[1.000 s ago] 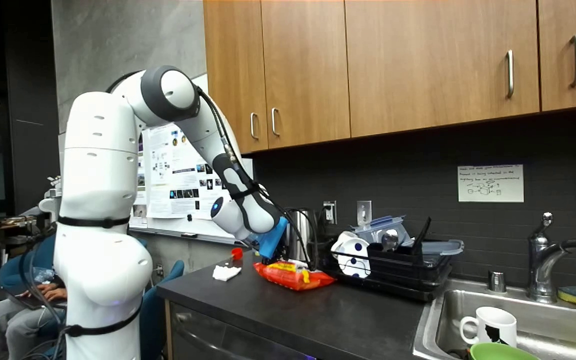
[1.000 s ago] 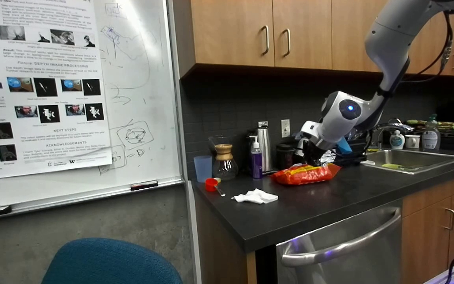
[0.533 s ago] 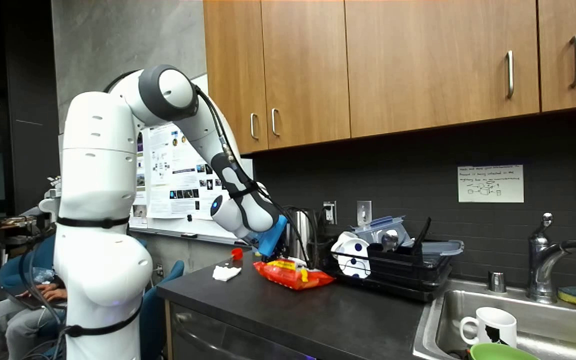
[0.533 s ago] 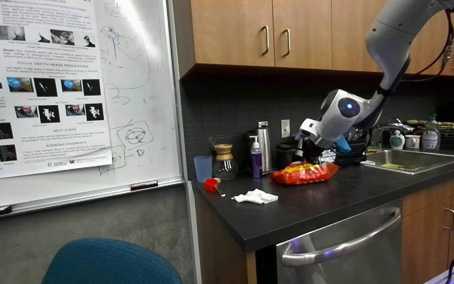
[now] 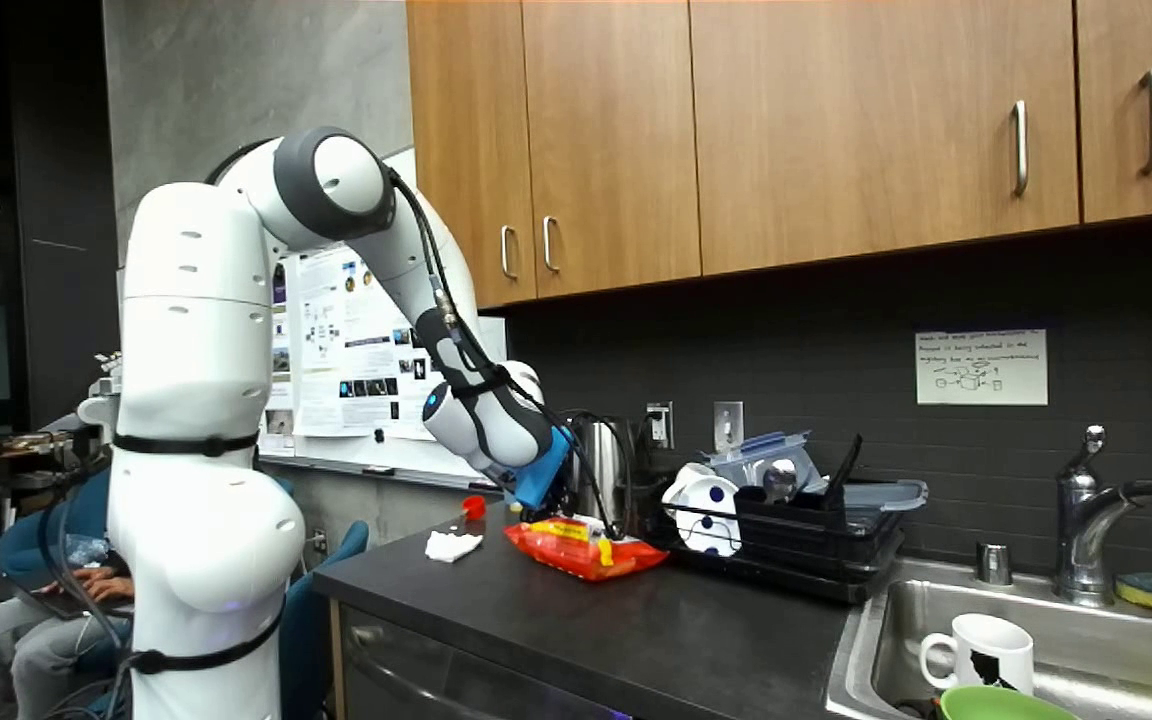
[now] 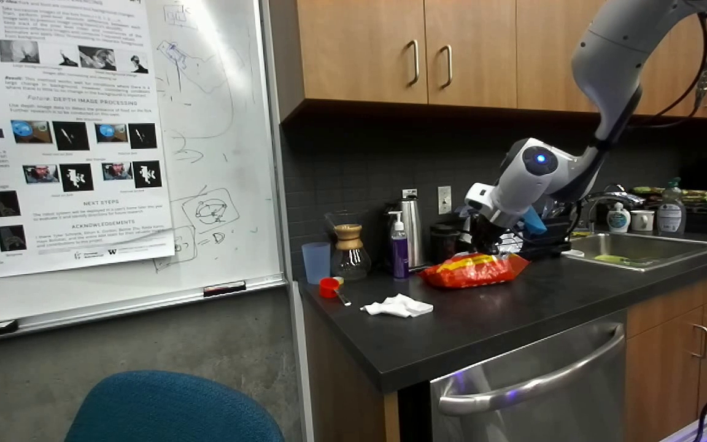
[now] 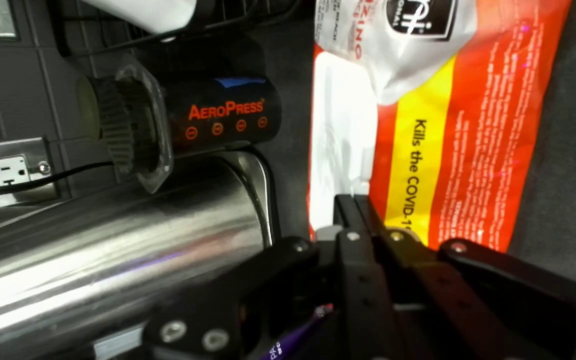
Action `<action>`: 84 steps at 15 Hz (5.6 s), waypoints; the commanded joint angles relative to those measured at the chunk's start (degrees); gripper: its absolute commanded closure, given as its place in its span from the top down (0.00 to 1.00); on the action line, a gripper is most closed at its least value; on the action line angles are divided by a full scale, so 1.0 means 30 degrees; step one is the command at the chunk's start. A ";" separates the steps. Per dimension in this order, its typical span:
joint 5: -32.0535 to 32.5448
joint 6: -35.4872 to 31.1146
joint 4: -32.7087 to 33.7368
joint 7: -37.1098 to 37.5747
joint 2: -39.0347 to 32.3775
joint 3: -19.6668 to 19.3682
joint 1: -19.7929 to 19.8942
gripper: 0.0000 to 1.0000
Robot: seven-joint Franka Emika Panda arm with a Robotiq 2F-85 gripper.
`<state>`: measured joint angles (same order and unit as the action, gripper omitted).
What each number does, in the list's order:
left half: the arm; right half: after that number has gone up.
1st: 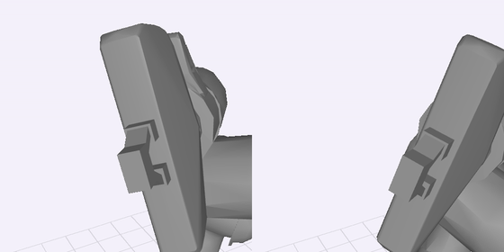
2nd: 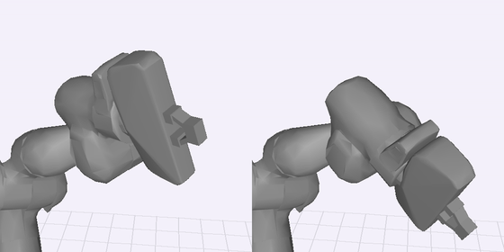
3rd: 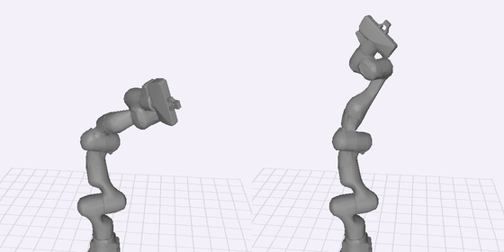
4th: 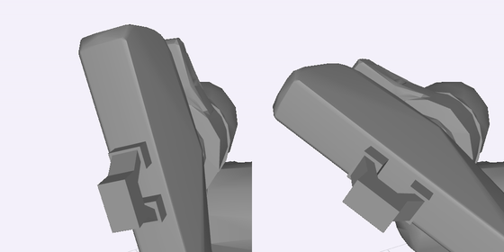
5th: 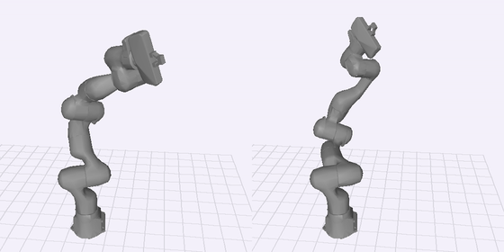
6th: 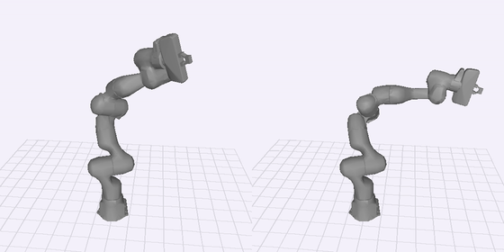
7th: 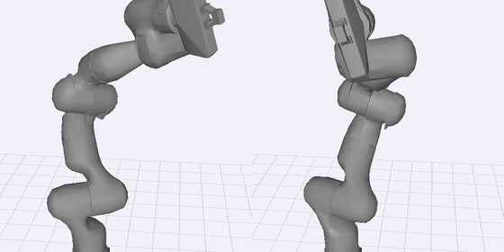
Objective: Open the orange packet.
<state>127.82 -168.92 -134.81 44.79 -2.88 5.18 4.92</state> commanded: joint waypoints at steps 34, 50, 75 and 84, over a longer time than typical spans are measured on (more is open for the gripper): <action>-0.4366 -0.1255 0.1026 -0.4306 0.0285 0.0587 -0.0467 0.28; -0.5479 -0.1209 -0.0199 -0.5224 0.0240 -0.0066 -0.0029 1.00; -0.5240 -0.1042 0.2129 -0.5219 -0.1583 -0.0007 -0.0105 1.00; -0.4988 -0.0726 0.3300 -0.5153 -0.2245 0.0180 -0.0282 1.00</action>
<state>111.72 -171.89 -127.07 29.65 -8.21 5.36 4.47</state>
